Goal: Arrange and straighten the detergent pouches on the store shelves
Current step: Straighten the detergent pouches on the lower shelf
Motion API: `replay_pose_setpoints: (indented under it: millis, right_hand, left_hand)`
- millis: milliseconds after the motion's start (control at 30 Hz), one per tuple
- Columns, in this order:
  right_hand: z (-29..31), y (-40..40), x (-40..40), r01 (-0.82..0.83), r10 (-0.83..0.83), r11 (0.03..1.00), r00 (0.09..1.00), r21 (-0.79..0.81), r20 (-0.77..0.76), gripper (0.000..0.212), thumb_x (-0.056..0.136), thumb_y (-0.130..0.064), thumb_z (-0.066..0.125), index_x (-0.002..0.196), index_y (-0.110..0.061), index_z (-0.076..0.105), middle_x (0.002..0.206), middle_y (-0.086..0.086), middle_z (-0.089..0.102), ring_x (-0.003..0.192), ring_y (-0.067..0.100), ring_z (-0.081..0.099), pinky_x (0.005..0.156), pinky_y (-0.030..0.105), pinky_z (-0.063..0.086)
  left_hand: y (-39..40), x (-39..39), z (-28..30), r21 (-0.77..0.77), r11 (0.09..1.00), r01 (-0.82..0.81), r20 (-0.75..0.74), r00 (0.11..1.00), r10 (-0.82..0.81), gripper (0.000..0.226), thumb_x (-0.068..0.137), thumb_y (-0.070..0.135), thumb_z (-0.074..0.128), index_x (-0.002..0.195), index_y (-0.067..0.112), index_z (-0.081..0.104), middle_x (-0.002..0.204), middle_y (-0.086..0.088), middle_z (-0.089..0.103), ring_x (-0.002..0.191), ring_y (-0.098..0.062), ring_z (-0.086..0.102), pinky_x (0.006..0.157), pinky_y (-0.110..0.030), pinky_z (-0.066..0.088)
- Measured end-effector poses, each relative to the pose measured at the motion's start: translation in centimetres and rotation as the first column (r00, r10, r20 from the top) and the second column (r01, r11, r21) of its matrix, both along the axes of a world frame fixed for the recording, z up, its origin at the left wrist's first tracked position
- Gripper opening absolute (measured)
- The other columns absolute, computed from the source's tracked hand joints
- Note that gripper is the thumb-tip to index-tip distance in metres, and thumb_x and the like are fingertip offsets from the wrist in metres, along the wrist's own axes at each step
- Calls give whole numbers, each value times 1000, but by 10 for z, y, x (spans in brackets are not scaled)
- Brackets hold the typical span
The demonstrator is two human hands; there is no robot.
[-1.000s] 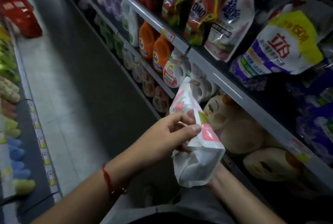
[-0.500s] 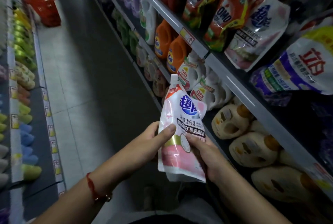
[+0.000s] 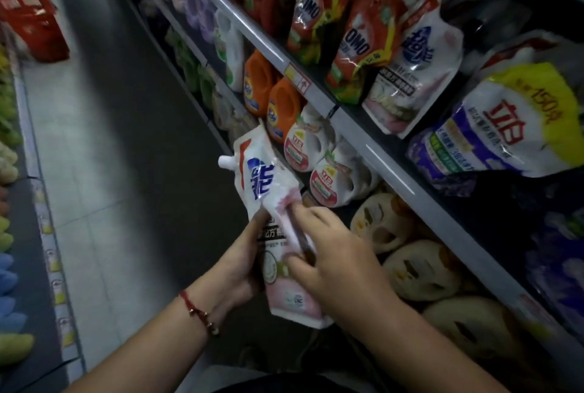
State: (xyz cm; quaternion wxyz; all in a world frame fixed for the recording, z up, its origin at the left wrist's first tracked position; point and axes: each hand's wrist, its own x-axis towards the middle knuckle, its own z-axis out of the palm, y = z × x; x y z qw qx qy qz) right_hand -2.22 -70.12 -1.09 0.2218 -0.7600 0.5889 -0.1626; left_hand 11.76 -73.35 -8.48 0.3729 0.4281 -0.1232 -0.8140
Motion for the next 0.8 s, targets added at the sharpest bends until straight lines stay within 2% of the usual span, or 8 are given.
replay_pose_setpoints:
  millis: [67, 167, 267, 367, 433, 567, 700, 800]
  right_hand:
    - [9, 0, 9, -41, 38, 997, 997, -59, -61, 67, 89, -38, 60, 148, -35, 28, 141, -15, 36, 119, 8, 49, 97, 26, 47]
    - [13, -5, 7, -44, 34, 997, 985, -57, -172, 74, 90, -42, 59, 153, -24, 23, 153, -7, 28, 137, 10, 31, 111, 24, 27]
    - [14, -8, -14, -19, -4, 997, 948, -69, -319, 78, 93, -46, 54, 155, -19, 15, 160, 0, 18, 148, 19, 15, 118, 31, 8]
    - [14, -13, -47, 103, -105, 994, 918, -28, -383, 77, 94, -50, 50, 155, -26, 10, 163, 1, 6, 150, 23, 3, 121, 39, 2]
    - [13, -17, -68, 197, -187, 980, 897, -17, -399, 78, 92, -51, 52, 155, -29, 11, 163, 3, 7, 150, 26, 5, 120, 41, 5]
    - [1, -30, -113, 454, -437, 890, 816, -47, -379, 68, 92, -47, 54, 150, -27, 25, 160, 4, 14, 138, 29, 32, 110, 40, 31]
    - [-13, -52, -166, 649, -634, 758, 715, -55, -296, 73, 91, -42, 58, 153, -24, 24, 163, 7, 7, 141, 34, 28, 113, 39, 30]
    - [-16, -68, -193, 746, -734, 665, 648, -23, -202, 77, 91, -40, 60, 154, -22, 19, 163, 9, 6, 141, 35, 30, 111, 41, 34]
  left_hand:
    - [-3, -9, -5, 25, 1000, -3, -70, 998, 5, 41, 83, 55, 63, 85, 17, 79, 83, -7, 73, 73, -22, 72, 65, -34, 57]
    - [-10, -20, -10, 27, 999, -25, -108, 994, 28, 38, 80, 50, 65, 86, 15, 81, 88, -8, 74, 77, -22, 73, 72, -36, 56]
    - [-22, -27, -6, -45, 999, 1, -66, 998, -4, 42, 95, 45, 53, 109, 14, 77, 112, -16, 73, 94, -28, 74, 73, -38, 61]
    - [-40, -30, -2, -133, 991, 26, 48, 999, -20, 42, 96, 36, 55, 126, 9, 64, 119, -22, 69, 105, -37, 69, 85, -51, 59]
    - [-55, -34, 0, -206, 976, 68, 156, 987, -36, 46, 92, 34, 62, 129, 7, 60, 118, -24, 69, 107, -42, 68, 94, -56, 54]
    - [-78, -55, 17, -346, 922, 176, 363, 931, -42, 35, 91, 32, 68, 115, 7, 67, 103, -18, 75, 92, -34, 74, 78, -41, 61]
    - [-100, -83, 25, -405, 873, 270, 485, 873, -45, 38, 88, 38, 72, 112, 8, 70, 100, -13, 77, 92, -32, 74, 93, -48, 56]
    - [-114, -99, 29, -421, 851, 314, 515, 855, -60, 43, 86, 42, 73, 116, 11, 69, 102, -10, 77, 92, -29, 75, 93, -47, 56]
